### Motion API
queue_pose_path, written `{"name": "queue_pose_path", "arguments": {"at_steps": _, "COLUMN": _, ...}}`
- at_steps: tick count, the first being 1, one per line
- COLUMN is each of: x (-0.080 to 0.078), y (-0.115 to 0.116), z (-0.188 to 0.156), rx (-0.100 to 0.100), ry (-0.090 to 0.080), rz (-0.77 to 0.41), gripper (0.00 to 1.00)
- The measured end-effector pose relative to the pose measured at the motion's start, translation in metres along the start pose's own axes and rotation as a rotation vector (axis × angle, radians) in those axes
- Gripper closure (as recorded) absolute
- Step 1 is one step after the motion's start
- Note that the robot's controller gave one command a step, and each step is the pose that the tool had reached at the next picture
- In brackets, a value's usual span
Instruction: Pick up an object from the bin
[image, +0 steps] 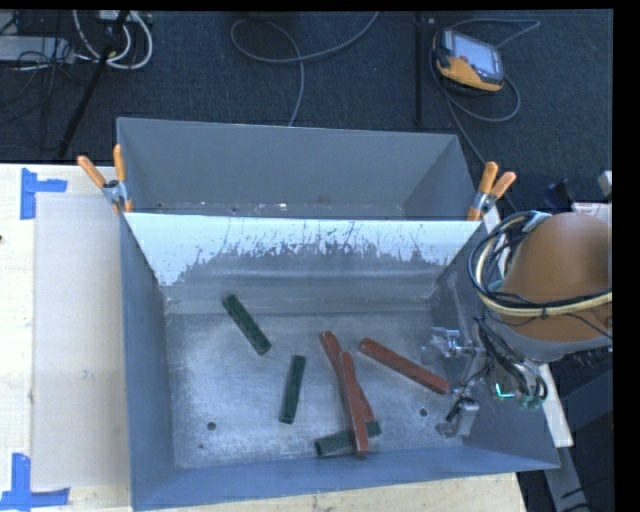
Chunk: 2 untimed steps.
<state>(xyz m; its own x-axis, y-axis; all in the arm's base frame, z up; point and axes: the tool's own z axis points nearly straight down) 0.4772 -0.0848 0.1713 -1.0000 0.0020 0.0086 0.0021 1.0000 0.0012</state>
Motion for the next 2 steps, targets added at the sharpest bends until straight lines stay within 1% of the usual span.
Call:
{"name": "queue_pose_path", "arguments": {"at_steps": 1, "x": -0.0708, "y": -0.0349, "z": 0.1055, "rx": 0.002, "ry": -0.007, "rz": -0.002, "gripper": 0.00}}
{"name": "queue_pose_path", "arguments": {"at_steps": 2, "x": -0.0711, "y": -0.0337, "z": 0.1010, "rx": 0.002, "ry": -0.009, "rz": -0.006, "gripper": 1.00}}
